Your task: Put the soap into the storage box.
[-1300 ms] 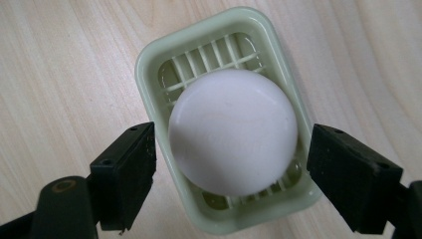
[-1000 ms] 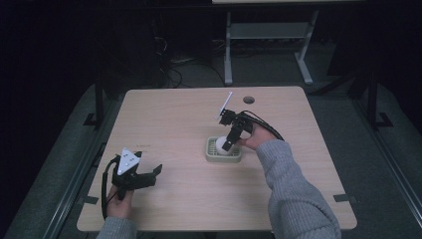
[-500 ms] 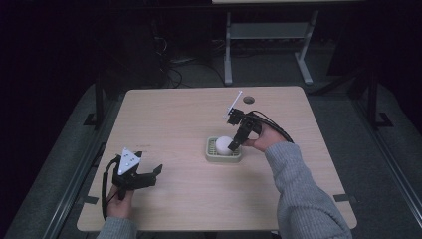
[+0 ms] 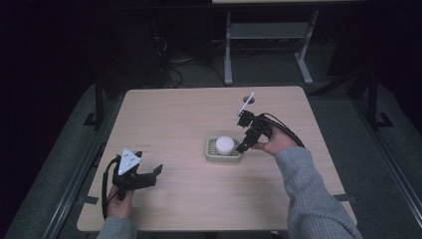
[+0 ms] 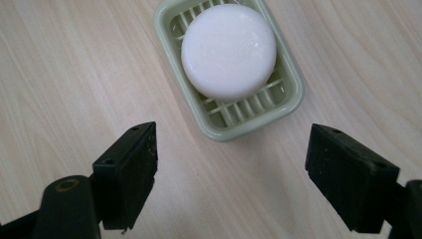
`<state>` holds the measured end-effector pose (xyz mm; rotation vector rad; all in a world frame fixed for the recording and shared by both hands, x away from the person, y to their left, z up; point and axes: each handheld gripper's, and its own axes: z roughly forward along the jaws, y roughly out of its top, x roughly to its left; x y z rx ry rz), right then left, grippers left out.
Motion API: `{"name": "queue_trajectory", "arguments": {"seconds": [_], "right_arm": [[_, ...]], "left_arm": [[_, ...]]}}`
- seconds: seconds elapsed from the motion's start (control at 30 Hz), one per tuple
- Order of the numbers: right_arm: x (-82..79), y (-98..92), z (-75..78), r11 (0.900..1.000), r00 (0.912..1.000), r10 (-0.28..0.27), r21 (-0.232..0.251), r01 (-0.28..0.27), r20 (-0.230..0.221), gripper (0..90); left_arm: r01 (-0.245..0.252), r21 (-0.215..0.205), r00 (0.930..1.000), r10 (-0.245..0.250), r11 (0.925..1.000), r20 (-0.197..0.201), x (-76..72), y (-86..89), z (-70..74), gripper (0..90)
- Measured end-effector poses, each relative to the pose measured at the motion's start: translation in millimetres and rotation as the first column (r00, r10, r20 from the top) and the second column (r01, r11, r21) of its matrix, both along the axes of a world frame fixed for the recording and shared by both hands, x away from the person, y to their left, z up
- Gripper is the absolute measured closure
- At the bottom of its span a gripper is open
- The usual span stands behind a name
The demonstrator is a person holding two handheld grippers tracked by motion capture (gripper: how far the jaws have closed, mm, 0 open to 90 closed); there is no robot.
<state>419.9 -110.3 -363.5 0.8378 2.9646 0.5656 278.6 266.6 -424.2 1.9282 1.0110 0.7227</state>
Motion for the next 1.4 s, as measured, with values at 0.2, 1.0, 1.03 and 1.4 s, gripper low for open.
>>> {"name": "queue_trajectory", "arguments": {"seconds": [0.2,1.0,1.03,1.4], "right_arm": [[-5.1,-3.7,-0.8,1.0,1.0,-0.001,0.0,0.001,-0.002,20.1],[-25.1,-30.8,-2.8,0.999,0.9995,-0.031,0.026,0.031,0.001,20.7],[-26.1,-32.4,-3.1,0.999,0.9994,-0.033,0.032,0.033,0.0,20.7],[-36.2,-42.5,-7.0,0.998,0.9988,-0.049,0.034,0.049,-0.002,20.8]], "left_arm": [[0.003,0.003,1.0,-0.003,1.0,-0.001,-0.3,-0.2,0.2,15.2],[0.001,0.004,1.0,-0.001,1.0,0.0,-0.3,0.6,0.2,15.2],[0.0,0.004,1.0,0.0,1.0,0.0,-0.3,0.5,0.2,15.2],[0.0,0.003,1.0,0.0,1.0,0.0,-0.6,0.4,0.4,15.2]]}}
